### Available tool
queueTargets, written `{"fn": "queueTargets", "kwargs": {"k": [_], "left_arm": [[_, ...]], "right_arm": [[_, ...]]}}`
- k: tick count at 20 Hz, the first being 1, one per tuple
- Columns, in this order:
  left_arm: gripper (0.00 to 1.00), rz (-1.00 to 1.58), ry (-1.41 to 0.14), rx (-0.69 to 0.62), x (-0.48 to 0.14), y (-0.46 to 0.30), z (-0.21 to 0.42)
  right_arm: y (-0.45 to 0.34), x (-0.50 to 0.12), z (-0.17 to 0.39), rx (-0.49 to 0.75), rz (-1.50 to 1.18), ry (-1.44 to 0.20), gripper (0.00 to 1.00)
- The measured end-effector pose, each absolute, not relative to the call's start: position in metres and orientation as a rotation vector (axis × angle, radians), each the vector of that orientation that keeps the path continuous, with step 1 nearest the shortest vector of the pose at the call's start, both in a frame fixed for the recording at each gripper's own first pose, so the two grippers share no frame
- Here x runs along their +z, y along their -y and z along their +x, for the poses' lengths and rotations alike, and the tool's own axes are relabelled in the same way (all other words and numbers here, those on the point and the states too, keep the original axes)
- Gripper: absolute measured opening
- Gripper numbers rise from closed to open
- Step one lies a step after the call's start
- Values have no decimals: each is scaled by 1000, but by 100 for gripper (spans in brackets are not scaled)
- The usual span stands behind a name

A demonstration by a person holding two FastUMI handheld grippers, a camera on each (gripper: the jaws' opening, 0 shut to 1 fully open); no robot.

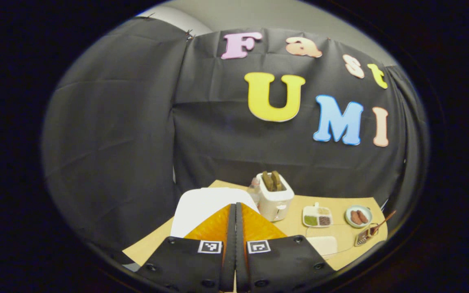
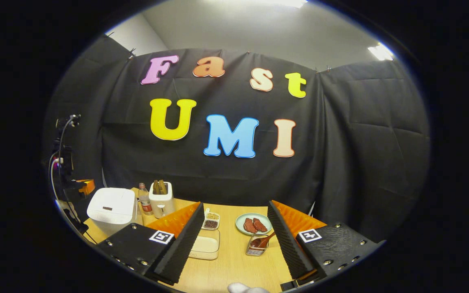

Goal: Close the left gripper, press the button to open the rice cooker; take a wooden spoon from the chopstick holder with the right hand, scoop a spoonful of rice and pour it into the rice cooker, then put the wooden spoon back into the chopstick holder.

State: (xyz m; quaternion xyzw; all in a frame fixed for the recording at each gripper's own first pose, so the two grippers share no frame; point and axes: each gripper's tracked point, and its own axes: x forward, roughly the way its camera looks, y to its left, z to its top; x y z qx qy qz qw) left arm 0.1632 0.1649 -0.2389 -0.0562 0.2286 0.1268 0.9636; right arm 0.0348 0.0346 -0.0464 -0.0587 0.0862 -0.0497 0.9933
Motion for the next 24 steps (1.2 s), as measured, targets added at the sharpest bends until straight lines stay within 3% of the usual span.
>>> {"fn": "queueTargets", "kwargs": {"k": [4, 11, 24], "left_arm": [[9, -99, -578, 282, -309, -177, 186], [9, -163, -718, 292, -359, -186, 184], [9, -185, -804, 242, -365, -186, 187]], "right_arm": [[-43, -57, 42, -110, -152, -215, 95], [-51, -69, 48, -114, -143, -255, 95], [-60, -90, 44, -85, -113, -294, 95]]}}
